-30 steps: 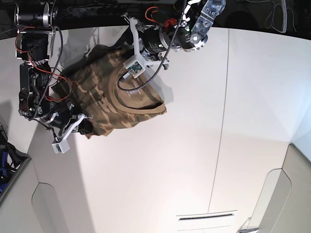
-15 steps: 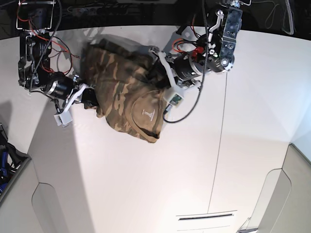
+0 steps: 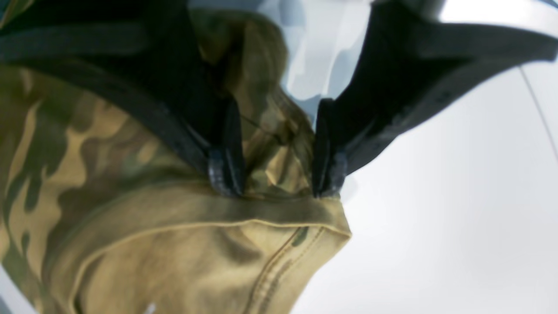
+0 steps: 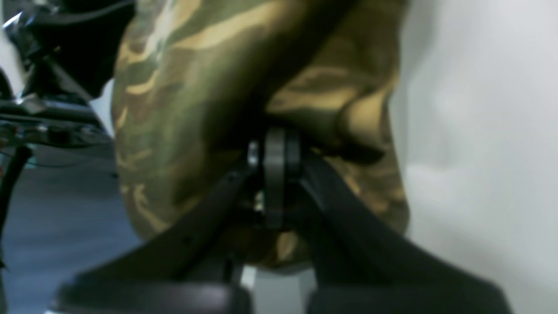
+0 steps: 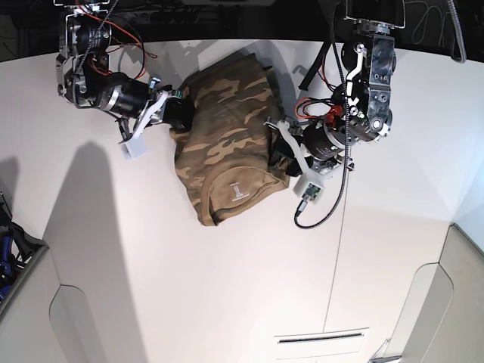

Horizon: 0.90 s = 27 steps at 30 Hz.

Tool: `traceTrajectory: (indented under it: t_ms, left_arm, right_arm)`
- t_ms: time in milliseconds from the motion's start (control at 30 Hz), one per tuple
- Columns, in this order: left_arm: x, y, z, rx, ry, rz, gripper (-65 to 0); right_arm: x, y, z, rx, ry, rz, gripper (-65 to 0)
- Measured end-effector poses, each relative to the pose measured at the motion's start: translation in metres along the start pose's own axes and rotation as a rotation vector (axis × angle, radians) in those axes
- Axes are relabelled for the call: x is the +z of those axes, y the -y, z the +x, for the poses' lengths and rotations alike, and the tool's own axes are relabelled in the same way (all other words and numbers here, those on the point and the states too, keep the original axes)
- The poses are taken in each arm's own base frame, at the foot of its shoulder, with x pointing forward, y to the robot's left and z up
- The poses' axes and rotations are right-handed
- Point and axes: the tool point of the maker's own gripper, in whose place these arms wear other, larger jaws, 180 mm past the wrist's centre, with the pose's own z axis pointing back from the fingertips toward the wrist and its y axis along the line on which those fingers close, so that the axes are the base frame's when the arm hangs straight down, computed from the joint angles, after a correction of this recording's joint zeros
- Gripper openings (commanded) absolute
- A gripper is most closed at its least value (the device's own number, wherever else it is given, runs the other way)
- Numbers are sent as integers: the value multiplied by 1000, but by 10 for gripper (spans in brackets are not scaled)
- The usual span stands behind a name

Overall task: Fold the T-shirt properly
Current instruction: 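Grasp the folded bundle with both grippers and flip it over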

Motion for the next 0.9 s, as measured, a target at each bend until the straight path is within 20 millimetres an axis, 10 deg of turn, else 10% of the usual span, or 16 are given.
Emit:
traceTrajectory:
  t_ms: [467,600,900]
  left_arm:
    - [23,-47,16,-109,-10,134,-425]
    - [44,-36,37,-148,54,108,-432]
    - [74,17,3,-92,45,-12,-519]
  right_arm:
    - [-15,-24,-5,-43,25,65,-650]
    - [-4,-15,-8,-6,-14,32,-650]
    - [30,6,11,92,-6,-56,-650]
